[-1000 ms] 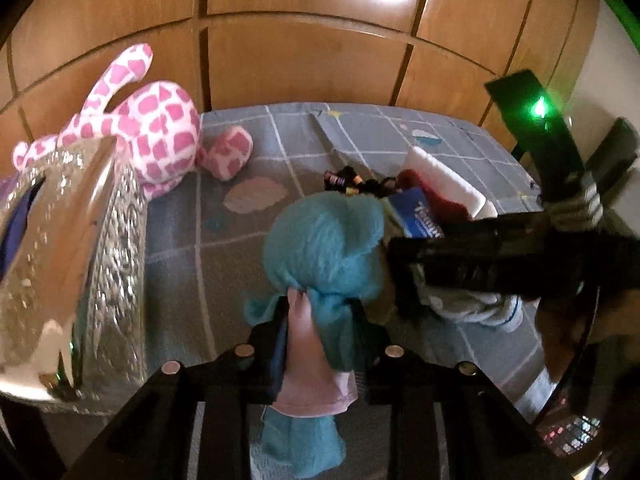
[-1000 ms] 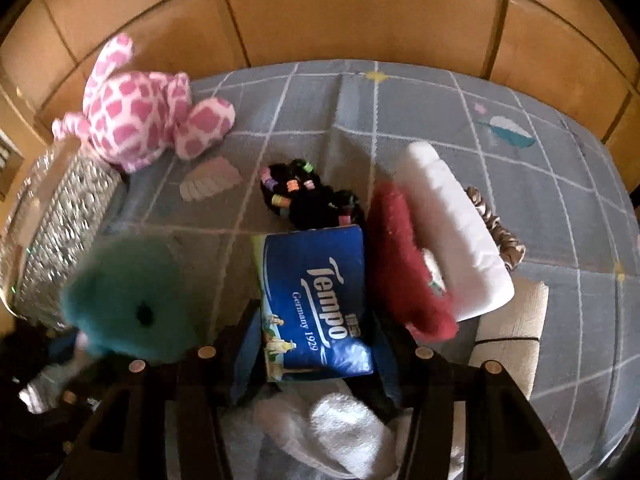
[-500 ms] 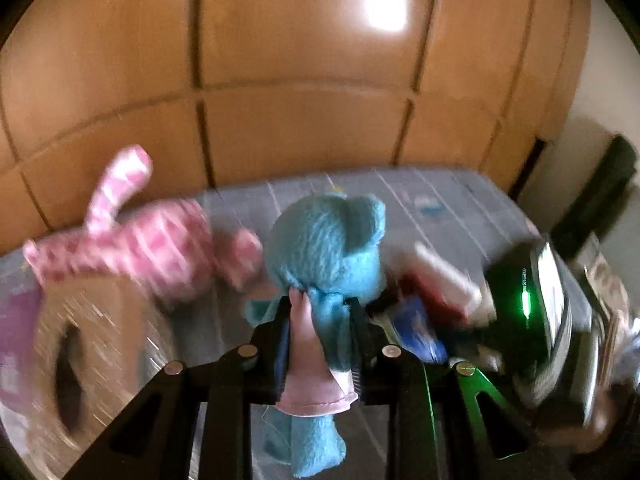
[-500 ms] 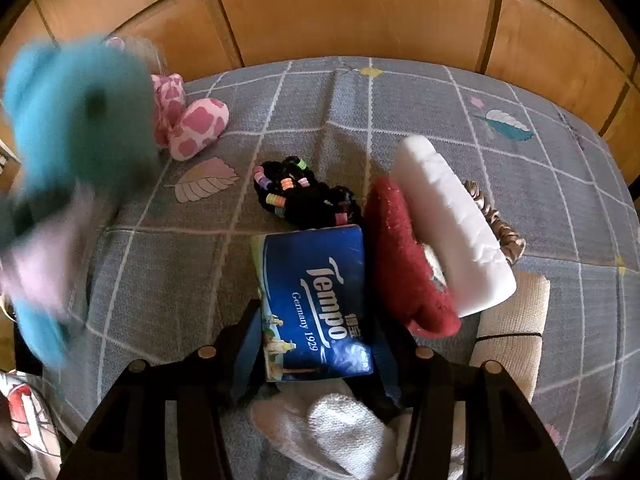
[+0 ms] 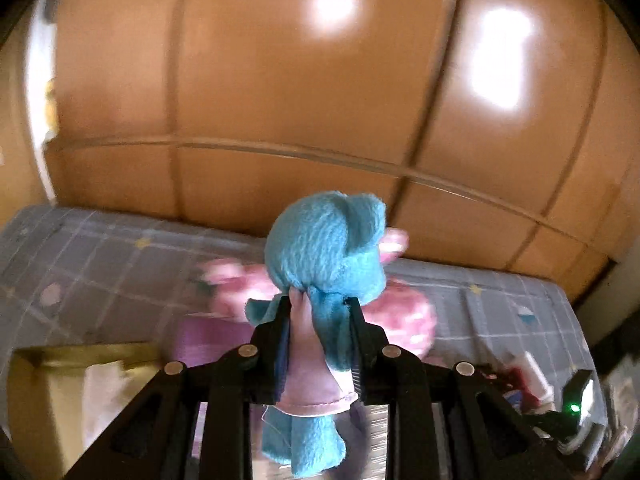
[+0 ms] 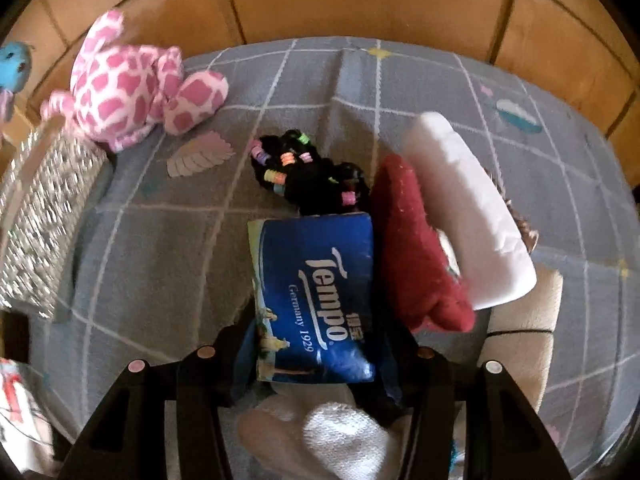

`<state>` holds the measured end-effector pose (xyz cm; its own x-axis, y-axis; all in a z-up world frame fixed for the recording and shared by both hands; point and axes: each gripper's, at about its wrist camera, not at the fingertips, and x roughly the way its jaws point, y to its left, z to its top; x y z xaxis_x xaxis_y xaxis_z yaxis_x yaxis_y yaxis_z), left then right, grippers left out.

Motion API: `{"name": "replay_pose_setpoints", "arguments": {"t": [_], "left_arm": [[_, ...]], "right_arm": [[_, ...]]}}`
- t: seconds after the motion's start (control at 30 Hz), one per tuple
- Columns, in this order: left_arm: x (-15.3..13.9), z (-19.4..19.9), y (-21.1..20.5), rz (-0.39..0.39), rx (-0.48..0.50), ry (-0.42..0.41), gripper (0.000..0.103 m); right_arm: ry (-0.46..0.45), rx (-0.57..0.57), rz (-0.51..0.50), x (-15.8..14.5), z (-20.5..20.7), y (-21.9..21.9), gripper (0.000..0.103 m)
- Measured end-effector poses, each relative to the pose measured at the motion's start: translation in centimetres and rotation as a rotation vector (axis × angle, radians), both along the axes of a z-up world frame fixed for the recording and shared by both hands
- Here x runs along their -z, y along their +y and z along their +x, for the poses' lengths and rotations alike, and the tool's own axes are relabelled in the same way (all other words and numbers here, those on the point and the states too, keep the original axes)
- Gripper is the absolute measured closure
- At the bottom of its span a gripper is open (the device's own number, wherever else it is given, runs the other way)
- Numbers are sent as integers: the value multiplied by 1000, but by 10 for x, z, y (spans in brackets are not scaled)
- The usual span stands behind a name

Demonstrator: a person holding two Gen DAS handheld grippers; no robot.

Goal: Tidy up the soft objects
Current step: 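Carry the teal bear over the gold tray while the right gripper holds the Tempo pack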

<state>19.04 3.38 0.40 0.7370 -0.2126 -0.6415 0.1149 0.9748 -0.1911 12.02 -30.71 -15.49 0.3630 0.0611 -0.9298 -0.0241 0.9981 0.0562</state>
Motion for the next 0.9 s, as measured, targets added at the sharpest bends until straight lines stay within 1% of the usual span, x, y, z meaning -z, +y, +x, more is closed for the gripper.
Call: {"name": "replay_pose_setpoints", "arguments": {"t": [0.13, 0.3, 0.37, 0.47, 0.57, 0.67, 0.83, 0.9], "left_arm": [[6, -17, 64, -6, -101, -2, 78], [19, -44, 144, -48, -247, 16, 78], [30, -54, 176, -57, -310, 36, 78], [52, -67, 210, -76, -400, 79, 78], [77, -81, 234, -82, -472, 132, 78], [102, -89, 248, -85, -529, 194, 78], [138, -88, 252, -116, -583, 289, 75], [142, -80, 245, -102, -585, 287, 73]], "right_arm": [[-9, -28, -49, 0, -1, 7, 51], [-24, -56, -90, 2, -2, 17, 51], [-30, -64, -100, 1, -4, 18, 51], [-38, -77, -117, 1, -6, 24, 51], [-41, -77, -120, 0, -10, 30, 51], [-41, -76, -119, -1, -13, 30, 51], [-42, -75, -120, 0, -12, 28, 51], [-42, -75, -122, 0, -11, 28, 51]]}}
